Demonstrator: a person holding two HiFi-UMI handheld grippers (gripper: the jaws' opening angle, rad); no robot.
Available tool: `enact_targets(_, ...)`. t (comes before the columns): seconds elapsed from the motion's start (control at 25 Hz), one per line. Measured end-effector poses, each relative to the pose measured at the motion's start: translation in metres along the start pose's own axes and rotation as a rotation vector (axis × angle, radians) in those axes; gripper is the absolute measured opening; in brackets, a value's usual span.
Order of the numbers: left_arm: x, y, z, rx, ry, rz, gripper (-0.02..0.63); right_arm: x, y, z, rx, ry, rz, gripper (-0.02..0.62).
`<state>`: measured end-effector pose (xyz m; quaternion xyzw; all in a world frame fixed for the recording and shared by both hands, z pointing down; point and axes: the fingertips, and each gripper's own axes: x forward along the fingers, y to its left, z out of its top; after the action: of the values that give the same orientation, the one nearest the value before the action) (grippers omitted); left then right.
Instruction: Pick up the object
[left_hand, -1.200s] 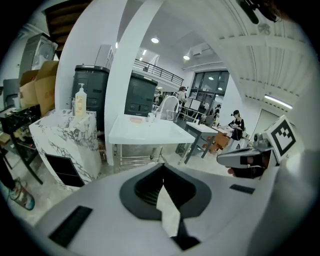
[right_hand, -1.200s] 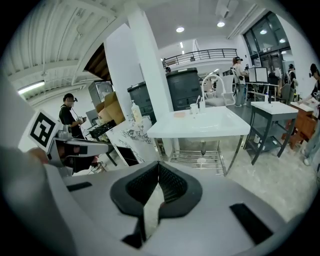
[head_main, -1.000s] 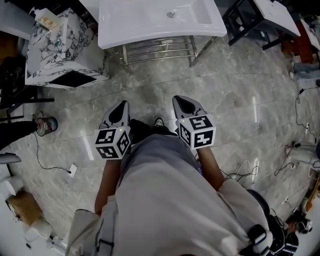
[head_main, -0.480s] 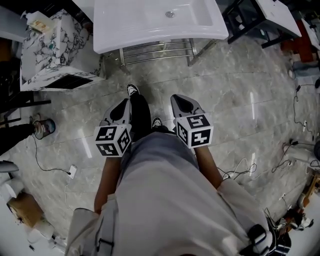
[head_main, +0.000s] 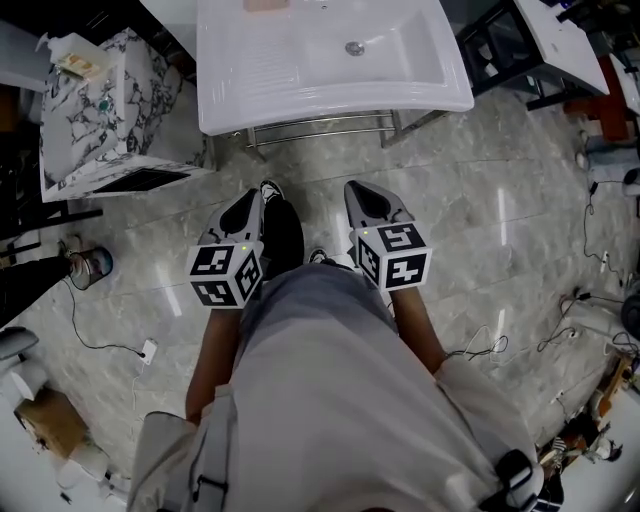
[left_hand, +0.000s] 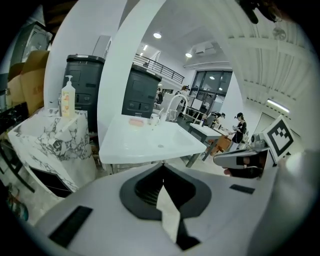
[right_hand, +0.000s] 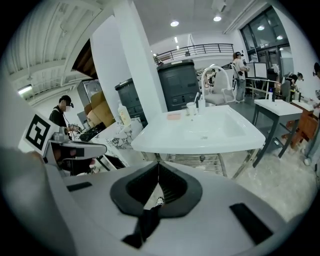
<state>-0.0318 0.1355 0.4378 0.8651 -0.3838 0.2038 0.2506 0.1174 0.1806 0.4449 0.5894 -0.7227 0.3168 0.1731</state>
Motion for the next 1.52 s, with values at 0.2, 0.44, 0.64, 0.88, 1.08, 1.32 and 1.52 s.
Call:
enact_targets(0.2, 0.02, 0.031, 0.033, 0.007, 0.002, -0.004, 0.003, 0.035, 0.004, 0.031, 0.002, 0.011, 0.003, 0.011)
enact_targets(0.44, 0.042, 0.061, 0.066, 0.013, -0.002, -0.02, 0.003, 0.071, 0.012, 0.071, -0.004, 0.004, 0.006, 0.011)
enact_targets(0.64, 0.052, 0.081, 0.092, 0.007, -0.023, -0.026, 0.003, 0.091, 0.019, 0.098, -0.027, -0.005, 0.015, 0.011)
enact_targets(0.88, 0.057, 0.101, 0.113, 0.004, -0.042, -0.027, 0.003, 0.111, 0.029, 0.122, -0.05, -0.019, 0.021, 0.011)
enact_targets(1.08, 0.06, 0.119, 0.12, -0.008, -0.046, -0.027, 0.003, 0.13, 0.041, 0.137, -0.073, -0.029, 0.037, 0.011)
enact_targets(1.32, 0.072, 0.136, 0.128, 0.016, -0.053, -0.052, 0.003, 0.148, 0.05, 0.148, -0.097, -0.026, 0.026, 0.011)
enact_targets(1.52, 0.082, 0.139, 0.137, 0.02, -0.062, -0.089, 0.003, 0.154, 0.049, 0.155, -0.099, -0.026, -0.005, 0.011)
